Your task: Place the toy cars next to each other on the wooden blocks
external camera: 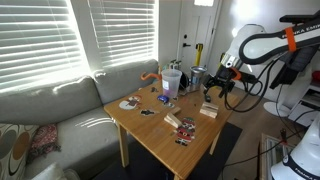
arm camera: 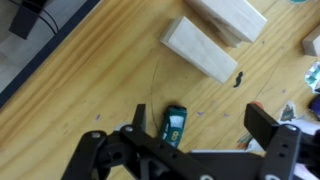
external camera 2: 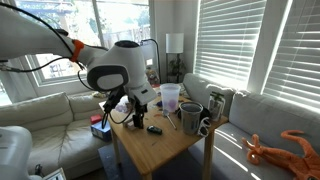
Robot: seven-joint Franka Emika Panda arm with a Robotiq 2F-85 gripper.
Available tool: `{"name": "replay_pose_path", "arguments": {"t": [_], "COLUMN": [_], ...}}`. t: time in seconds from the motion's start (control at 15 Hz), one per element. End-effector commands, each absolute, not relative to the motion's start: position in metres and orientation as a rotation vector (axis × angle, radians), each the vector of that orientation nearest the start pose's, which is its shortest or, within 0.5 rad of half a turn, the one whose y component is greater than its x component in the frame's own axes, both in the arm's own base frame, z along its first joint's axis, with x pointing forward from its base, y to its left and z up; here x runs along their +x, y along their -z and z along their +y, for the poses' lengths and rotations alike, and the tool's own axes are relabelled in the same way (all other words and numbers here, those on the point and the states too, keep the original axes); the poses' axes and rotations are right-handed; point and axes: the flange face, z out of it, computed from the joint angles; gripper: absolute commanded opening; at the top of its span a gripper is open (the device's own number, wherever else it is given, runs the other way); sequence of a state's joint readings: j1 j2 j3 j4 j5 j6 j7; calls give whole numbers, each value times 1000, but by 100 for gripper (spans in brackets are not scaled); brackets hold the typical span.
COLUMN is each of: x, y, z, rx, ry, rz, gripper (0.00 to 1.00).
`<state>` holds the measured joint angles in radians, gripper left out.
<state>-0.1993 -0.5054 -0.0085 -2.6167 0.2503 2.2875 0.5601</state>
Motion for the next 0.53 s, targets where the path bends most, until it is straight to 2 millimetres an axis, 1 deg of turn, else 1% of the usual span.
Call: {"name": "replay_pose_path", "arguments": {"t": [0.0,0.2,0.47], "x": [397,406,427], "y": [-434,-430,-422], "z": [-83,-87,-83], "rx": [-2663,-2698,-2694], "ry": [151,182,176], "rz": [1378,1393,1389], "gripper": [100,100,100]}}
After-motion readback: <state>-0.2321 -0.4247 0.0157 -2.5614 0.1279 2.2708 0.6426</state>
